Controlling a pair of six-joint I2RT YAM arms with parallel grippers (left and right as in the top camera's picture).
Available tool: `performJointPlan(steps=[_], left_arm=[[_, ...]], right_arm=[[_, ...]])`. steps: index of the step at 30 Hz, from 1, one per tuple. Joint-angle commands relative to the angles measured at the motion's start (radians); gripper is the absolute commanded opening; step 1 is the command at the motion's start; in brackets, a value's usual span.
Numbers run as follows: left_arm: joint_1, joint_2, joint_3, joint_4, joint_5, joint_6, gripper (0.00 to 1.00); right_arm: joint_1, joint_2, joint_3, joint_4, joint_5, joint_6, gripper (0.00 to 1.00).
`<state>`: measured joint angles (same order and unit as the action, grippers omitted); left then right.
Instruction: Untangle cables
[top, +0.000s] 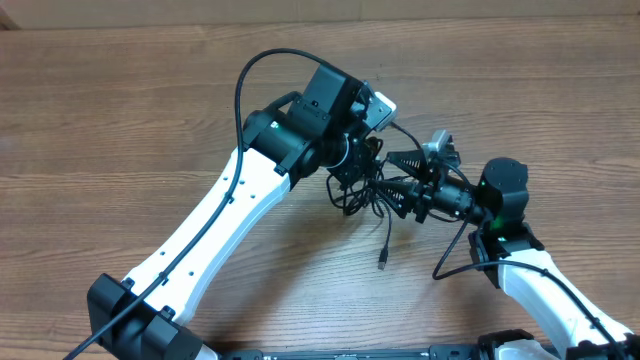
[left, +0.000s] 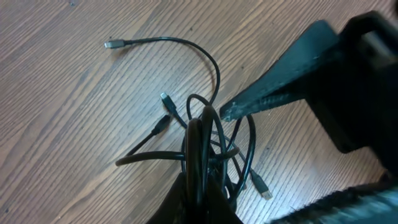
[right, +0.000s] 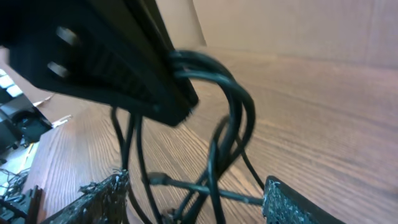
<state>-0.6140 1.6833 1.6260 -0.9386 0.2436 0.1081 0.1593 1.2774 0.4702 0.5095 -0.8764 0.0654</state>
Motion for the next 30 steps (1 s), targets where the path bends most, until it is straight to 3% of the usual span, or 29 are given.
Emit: performJointPlan(steps=[1, 6, 14, 25, 30], left_arm=[[-0.004, -0.003, 0.02, 0.011, 0.02, 0.007, 0.04], [-0.004, -0.003, 0.02, 0.011, 0.021, 0.006, 0.05], [-0.005, -0.003, 0.02, 0.027, 0.094, 0.004, 0.05], [-0.032, -0.003, 0.02, 0.029, 0.098, 0.027, 0.04], [-0.043, -0.003, 0.021, 0.03, 0.098, 0.05, 0.04]], right_arm=[[0.002, 0.002, 0.009, -0.008, 0.023, -0.021, 0.68], [0.002, 0.003, 0.009, -0.011, 0.024, -0.022, 0.6], [0.002, 0.004, 0.009, -0.056, 0.024, -0.074, 0.59], [0.002, 0.004, 0.009, -0.056, 0.026, -0.074, 0.4], [0.002, 0.004, 0.009, -0.056, 0.039, -0.074, 0.39]])
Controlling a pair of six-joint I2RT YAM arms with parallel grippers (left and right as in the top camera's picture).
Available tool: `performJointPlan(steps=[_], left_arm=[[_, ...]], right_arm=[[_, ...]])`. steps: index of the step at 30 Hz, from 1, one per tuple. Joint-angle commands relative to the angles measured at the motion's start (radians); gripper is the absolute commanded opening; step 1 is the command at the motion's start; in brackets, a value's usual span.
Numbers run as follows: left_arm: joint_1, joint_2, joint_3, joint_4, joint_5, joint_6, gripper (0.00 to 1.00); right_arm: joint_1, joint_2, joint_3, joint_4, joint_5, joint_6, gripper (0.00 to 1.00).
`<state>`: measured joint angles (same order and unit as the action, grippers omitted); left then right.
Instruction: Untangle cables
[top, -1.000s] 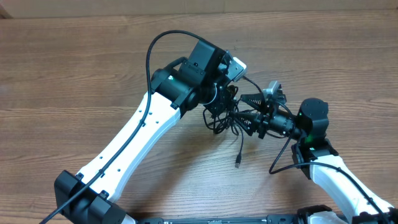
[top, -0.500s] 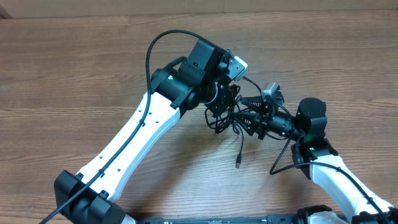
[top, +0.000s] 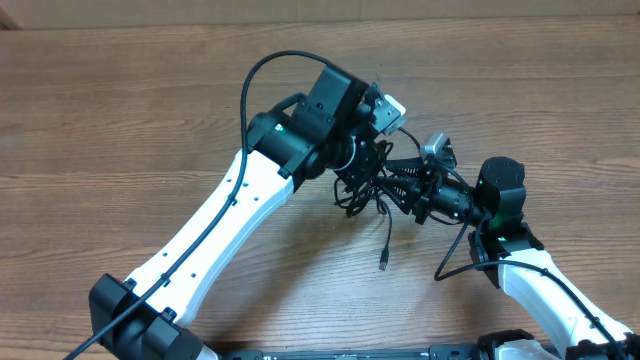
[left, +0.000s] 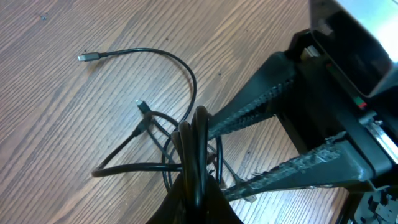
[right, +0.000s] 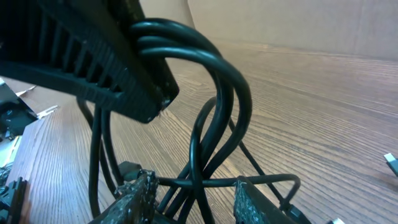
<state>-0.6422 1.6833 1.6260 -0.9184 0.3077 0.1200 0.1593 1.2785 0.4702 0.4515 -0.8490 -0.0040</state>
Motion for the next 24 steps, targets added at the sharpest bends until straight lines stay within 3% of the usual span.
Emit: performJointPlan(steps=[1, 9, 15, 24], left_arm=[[-0.018, -0.003, 0.02, 0.01, 0.034, 0.04, 0.04], [-0.032, -0.003, 0.02, 0.018, 0.034, 0.041, 0.04], [-0.033, -0.003, 0.02, 0.018, 0.034, 0.04, 0.05], [-0.032, -0.003, 0.02, 0.018, 0.033, 0.04, 0.04]], right_arm=[[0.002, 0.003, 0.009, 0.002, 0.012, -0.005, 0.39], [0.002, 0.003, 0.009, -0.002, 0.037, -0.029, 0.27], [0.002, 0.003, 0.009, -0.035, 0.05, -0.067, 0.04], [0.002, 0.003, 0.009, -0.077, 0.068, -0.084, 0.04]])
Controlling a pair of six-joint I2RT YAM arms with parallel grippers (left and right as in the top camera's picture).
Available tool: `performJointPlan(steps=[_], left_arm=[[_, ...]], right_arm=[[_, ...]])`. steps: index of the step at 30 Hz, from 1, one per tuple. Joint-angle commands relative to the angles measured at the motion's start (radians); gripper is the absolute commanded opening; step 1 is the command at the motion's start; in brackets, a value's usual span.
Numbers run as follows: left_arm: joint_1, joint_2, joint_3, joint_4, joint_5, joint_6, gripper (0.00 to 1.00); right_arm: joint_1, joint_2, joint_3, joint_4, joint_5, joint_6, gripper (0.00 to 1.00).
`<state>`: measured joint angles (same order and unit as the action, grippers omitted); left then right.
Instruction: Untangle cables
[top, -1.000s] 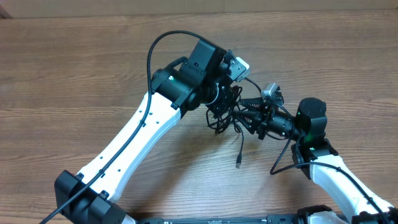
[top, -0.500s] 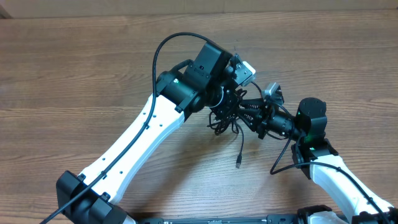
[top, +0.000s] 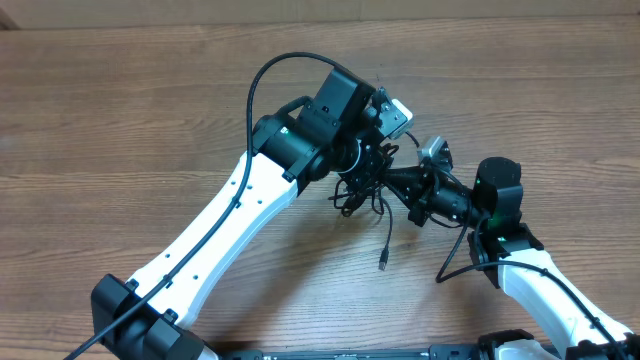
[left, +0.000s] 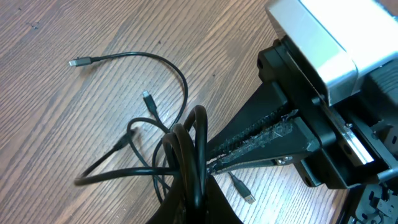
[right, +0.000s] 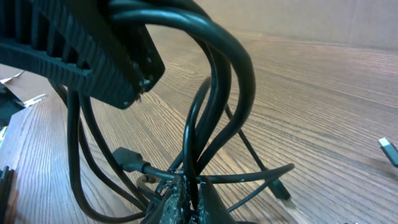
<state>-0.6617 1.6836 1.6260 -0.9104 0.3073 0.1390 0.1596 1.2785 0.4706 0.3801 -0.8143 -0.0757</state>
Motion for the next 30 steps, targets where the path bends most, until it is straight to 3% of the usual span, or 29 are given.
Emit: performJointPlan(steps=[1, 4, 5, 7, 8, 13, 16, 19, 23, 30], left_arm=[[-0.013, -0.003, 0.02, 0.01, 0.034, 0.021, 0.04], [-0.013, -0.003, 0.02, 0.01, 0.034, 0.021, 0.05], [-0.013, -0.003, 0.02, 0.01, 0.034, 0.021, 0.05], [-0.013, -0.003, 0.02, 0.01, 0.034, 0.021, 0.04], [-0.013, -0.003, 0.021, 0.01, 0.035, 0.021, 0.04], [-0.013, -0.003, 0.02, 0.011, 0.061, 0.021, 0.04], [-0.014, -0.003, 0.02, 0.021, 0.094, 0.021, 0.05], [-0.014, -0.003, 0.02, 0.032, 0.113, 0.021, 0.04], [-0.014, -0.003, 0.02, 0.032, 0.113, 0.021, 0.04], [-0.014, -0.003, 0.02, 0.032, 0.113, 0.022, 0.04]], right_arm=[[0.002, 0.003, 0.008, -0.006, 0.033, -0.012, 0.04], [0.002, 0.003, 0.008, -0.008, 0.033, -0.012, 0.04], [0.002, 0.003, 0.008, -0.009, 0.032, -0.011, 0.09], [0.002, 0.003, 0.008, -0.009, 0.032, -0.011, 0.34], [0.002, 0.003, 0.008, -0.009, 0.032, -0.011, 0.4], [0.002, 0.003, 0.008, -0.009, 0.032, -0.011, 0.54], [0.002, 0.003, 0.008, -0.009, 0.033, -0.011, 0.56], [0.002, 0.003, 0.008, -0.009, 0.032, -0.011, 0.53], [0.002, 0.003, 0.008, -0.009, 0.032, -0.012, 0.27], [0.002, 0.003, 0.008, -0.009, 0.032, -0.012, 0.05]])
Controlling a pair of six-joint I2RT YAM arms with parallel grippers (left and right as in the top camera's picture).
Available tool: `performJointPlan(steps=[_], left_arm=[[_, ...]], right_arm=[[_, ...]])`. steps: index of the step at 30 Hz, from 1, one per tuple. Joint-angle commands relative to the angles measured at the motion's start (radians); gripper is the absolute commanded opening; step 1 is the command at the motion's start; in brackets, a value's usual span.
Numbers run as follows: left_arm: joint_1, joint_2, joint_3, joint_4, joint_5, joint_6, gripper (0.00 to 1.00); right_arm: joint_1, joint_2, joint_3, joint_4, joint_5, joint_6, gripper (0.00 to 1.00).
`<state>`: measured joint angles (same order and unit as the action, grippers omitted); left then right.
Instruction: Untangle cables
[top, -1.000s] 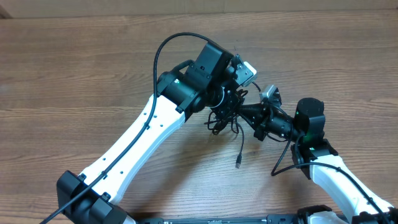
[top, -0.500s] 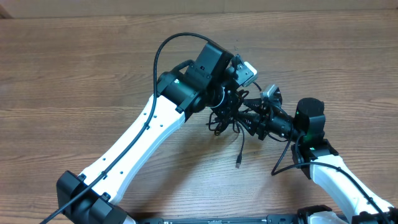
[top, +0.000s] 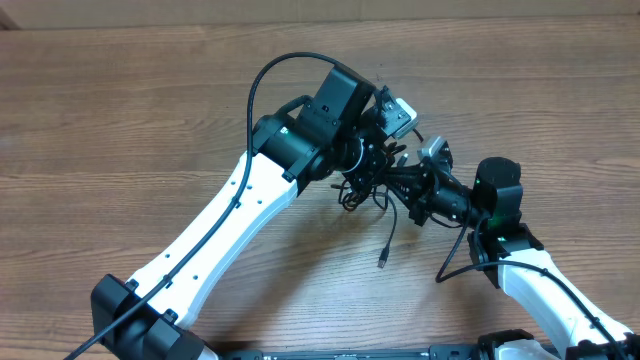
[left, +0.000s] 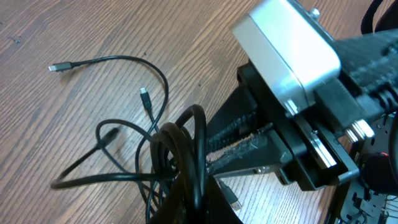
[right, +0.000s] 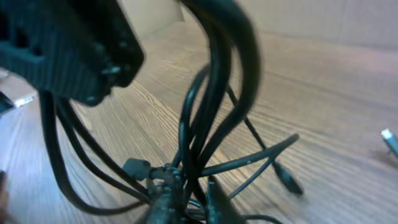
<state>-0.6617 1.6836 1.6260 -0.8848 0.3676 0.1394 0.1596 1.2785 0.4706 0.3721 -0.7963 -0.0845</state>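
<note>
A tangle of thin black cables (top: 362, 188) hangs between both arms over the wooden table (top: 120, 120). My left gripper (top: 368, 160) is shut on a bunch of looped strands (left: 189, 146), its dark fingers (left: 214, 202) at the bottom of the left wrist view. My right gripper (top: 392, 186) comes in from the right, shut on strands lower in the bundle (right: 205, 118); its fingertips (right: 163, 202) pinch them. Loose ends with plugs (left: 59, 66) trail on the wood. One end (top: 383, 262) lies toward the front.
The right wrist's silver camera housing (left: 286, 46) sits close to the left gripper. The left arm's white link (top: 210, 230) crosses the table's front left. The left arm's own black cable (top: 255, 85) arches over it.
The left gripper has shifted a little toward the right arm with the bundle. Loose strands lie differently on the wood. Both grippers still grip the cables.
The left gripper held the looped bundle throughout. The right gripper's fingers stood wide open on either side of the tangle, then narrower, then shut on lower strands. Now both grippers hold the tangle, close together.
</note>
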Motion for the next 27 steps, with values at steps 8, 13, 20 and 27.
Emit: performJointPlan(steps=[8, 13, 20, 27], left_arm=[[-0.014, -0.003, 0.02, 0.007, 0.047, 0.021, 0.05], [-0.013, -0.003, 0.02, 0.007, 0.04, 0.021, 0.05], [-0.013, -0.003, 0.02, 0.003, -0.001, 0.021, 0.05], [-0.013, -0.003, 0.02, 0.004, 0.021, 0.018, 0.04]], right_arm=[[0.002, 0.003, 0.008, -0.001, 0.014, -0.003, 0.04], [0.002, 0.003, 0.008, -0.005, 0.009, -0.003, 0.04], [0.002, 0.003, 0.008, -0.027, -0.027, -0.002, 0.25], [0.002, 0.003, 0.008, -0.061, -0.026, -0.003, 0.66]])
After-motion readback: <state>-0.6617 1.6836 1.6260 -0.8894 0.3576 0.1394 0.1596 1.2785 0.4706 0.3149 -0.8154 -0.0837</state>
